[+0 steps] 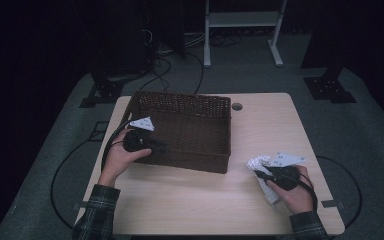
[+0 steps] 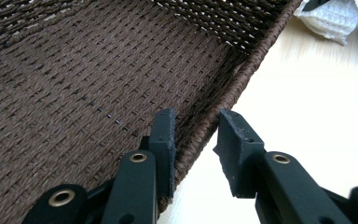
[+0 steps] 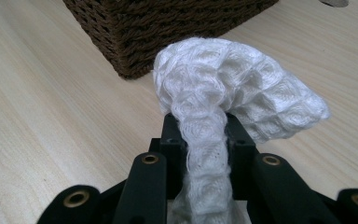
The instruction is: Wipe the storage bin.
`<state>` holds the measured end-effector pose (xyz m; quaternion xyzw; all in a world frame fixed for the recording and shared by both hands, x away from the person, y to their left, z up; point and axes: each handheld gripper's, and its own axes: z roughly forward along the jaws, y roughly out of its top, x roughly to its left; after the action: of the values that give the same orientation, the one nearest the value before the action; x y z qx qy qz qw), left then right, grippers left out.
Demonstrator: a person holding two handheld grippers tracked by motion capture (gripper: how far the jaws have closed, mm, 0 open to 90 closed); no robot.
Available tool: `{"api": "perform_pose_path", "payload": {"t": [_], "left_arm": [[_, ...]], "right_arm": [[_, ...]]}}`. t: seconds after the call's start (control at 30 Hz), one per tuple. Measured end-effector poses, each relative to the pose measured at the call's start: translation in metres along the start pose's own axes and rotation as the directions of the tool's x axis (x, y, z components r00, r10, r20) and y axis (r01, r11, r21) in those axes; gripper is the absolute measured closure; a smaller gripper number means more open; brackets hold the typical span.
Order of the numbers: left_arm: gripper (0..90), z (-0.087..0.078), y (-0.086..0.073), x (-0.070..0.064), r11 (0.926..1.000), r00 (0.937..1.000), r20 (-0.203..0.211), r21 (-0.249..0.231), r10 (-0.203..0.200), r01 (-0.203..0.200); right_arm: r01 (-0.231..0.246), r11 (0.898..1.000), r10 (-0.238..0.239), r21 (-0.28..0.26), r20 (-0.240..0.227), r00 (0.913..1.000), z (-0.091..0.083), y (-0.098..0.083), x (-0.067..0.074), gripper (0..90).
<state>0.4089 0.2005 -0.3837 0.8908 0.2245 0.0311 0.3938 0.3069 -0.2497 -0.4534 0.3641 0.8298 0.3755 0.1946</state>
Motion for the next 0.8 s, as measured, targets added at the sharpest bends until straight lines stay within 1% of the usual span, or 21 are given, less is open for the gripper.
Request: {"api": "perform_pose_path", "payload": {"t": [0.17,0.27,0.43,0.63,0.73,0.77,0.8], "left_arm": [[69.4,0.004,0.003,-0.005,1.0,0.9999,0.013,0.0,0.005,-0.005],[72.2,0.009,0.007,-0.011,0.9999,0.9994,0.032,0.006,0.014,-0.014],[75.6,0.017,0.014,-0.02,0.9989,0.9979,0.053,0.028,0.036,-0.038],[80.1,0.028,0.024,-0.035,0.9964,0.995,0.078,0.054,0.061,-0.065],[81.4,0.034,0.028,-0.041,0.9955,0.9941,0.085,0.06,0.068,-0.074],[81.7,0.035,0.029,-0.043,0.995,0.9942,0.085,0.069,0.066,-0.072],[81.9,0.037,0.031,-0.046,0.9939,0.9942,0.078,0.076,0.074,-0.08]], "right_arm": [[0.004,1.0,-0.004,0.0,0.0,1.0,0.001,0.0,0.0,73.5],[0.002,1.0,-0.002,-0.001,0.002,1.0,0.0,0.0,0.0,73.5],[-0.001,1.0,0.001,0.0,0.003,1.0,0.0,0.0,-0.001,73.5],[0.001,1.0,-0.001,0.0,0.004,1.0,-0.001,0.0,-0.001,73.5],[0.001,1.0,-0.001,0.0,0.005,1.0,-0.001,0.0,-0.001,73.5],[0.0,1.0,0.0,0.0,0.006,1.0,-0.001,0.0,-0.001,73.5],[0.0,1.0,0.0,-0.001,0.006,1.0,-0.001,0.0,-0.001,73.5]]}}
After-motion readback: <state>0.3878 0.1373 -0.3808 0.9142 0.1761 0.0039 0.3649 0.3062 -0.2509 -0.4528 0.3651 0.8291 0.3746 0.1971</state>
